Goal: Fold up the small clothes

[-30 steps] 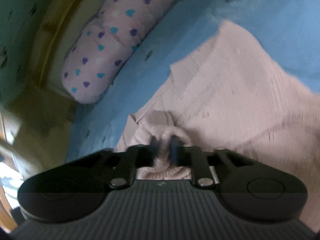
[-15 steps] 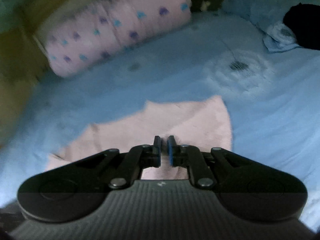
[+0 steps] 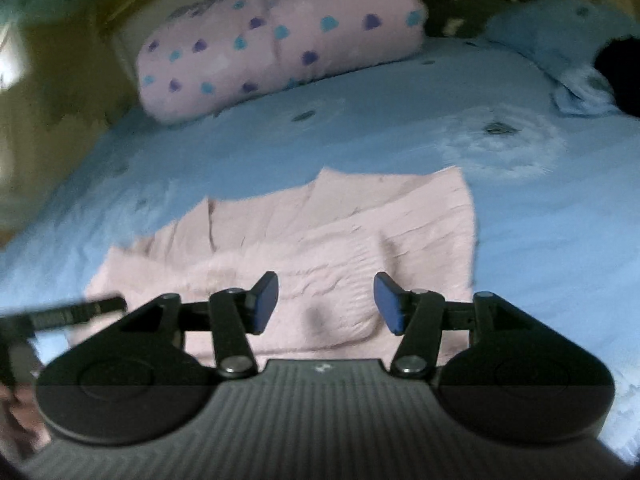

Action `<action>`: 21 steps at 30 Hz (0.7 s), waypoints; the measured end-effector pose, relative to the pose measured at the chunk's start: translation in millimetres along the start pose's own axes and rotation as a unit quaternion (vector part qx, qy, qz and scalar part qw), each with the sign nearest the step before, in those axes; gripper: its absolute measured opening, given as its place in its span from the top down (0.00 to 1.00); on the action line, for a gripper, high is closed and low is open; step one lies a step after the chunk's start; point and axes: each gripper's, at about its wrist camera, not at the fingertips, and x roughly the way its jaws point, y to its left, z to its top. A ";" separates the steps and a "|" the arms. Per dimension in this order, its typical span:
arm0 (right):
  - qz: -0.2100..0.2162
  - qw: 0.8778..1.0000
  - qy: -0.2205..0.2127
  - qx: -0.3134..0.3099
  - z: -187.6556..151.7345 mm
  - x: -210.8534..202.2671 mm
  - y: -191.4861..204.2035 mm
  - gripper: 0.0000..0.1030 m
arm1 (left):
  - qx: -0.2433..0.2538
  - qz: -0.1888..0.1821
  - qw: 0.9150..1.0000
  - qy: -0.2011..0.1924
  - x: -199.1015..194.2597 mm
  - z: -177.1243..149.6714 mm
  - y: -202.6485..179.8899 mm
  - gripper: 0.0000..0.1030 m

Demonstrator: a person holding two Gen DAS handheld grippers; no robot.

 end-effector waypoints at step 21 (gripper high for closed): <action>0.026 0.997 0.018 -0.070 -4.8 -14.2 -15.1 0.81 | -0.003 0.022 1.000 0.007 11.9 0.7 2.2 0.20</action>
